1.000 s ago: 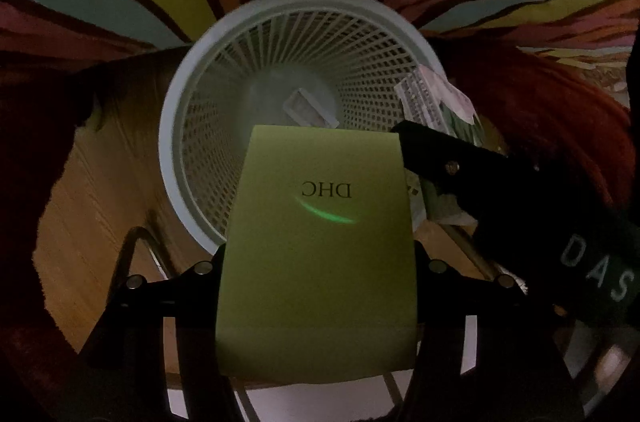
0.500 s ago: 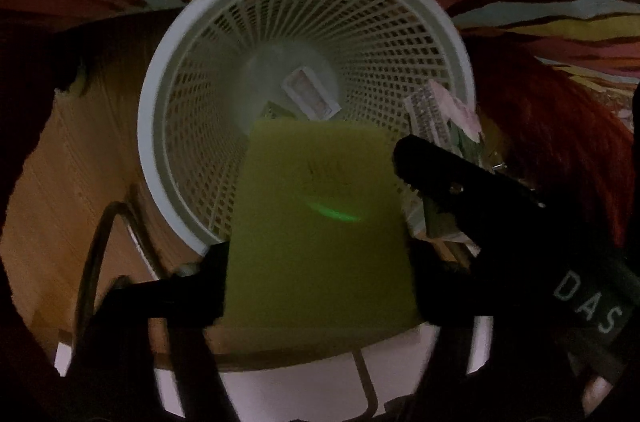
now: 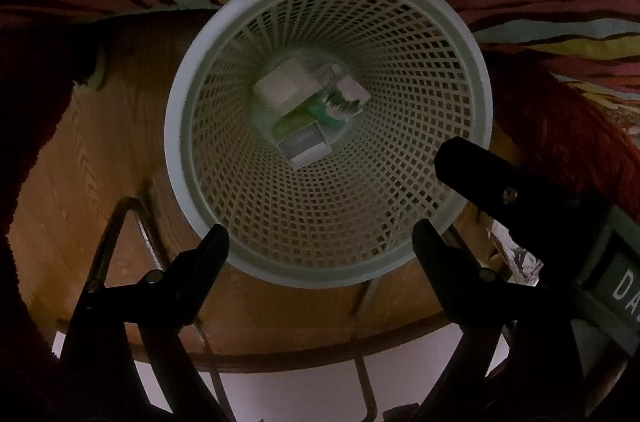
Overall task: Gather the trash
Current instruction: 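Open both grippers to drop the DHC box and tissue pack into the wastebasket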
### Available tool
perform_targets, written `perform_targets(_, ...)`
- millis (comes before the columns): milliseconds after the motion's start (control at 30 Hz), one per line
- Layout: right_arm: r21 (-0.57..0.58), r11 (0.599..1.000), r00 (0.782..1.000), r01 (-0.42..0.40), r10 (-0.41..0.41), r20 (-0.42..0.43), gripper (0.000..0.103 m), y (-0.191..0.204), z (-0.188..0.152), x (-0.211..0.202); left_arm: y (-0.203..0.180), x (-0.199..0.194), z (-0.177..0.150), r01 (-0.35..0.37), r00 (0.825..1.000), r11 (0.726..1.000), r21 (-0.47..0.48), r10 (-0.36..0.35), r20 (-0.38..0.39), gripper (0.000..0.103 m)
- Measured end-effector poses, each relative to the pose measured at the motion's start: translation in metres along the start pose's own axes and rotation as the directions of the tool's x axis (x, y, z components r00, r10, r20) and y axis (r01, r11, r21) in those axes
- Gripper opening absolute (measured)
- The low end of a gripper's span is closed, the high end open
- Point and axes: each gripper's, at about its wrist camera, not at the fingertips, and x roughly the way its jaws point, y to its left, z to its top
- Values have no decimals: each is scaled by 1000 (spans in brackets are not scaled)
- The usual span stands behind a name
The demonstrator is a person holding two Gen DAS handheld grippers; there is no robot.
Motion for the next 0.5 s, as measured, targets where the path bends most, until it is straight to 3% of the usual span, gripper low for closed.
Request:
perform_targets(300, 0, 1000, 999, -15, 15, 39, 88, 0, -1, -15, 9, -16, -8, 15, 998, 999, -37, -13, 59, 90)
perform_targets(500, -14, 999, 993, -34, 36, 115, 88, -1, -10, -35, 10, -37, -16, 39, 990, 999, -25, -35, 139, 90)
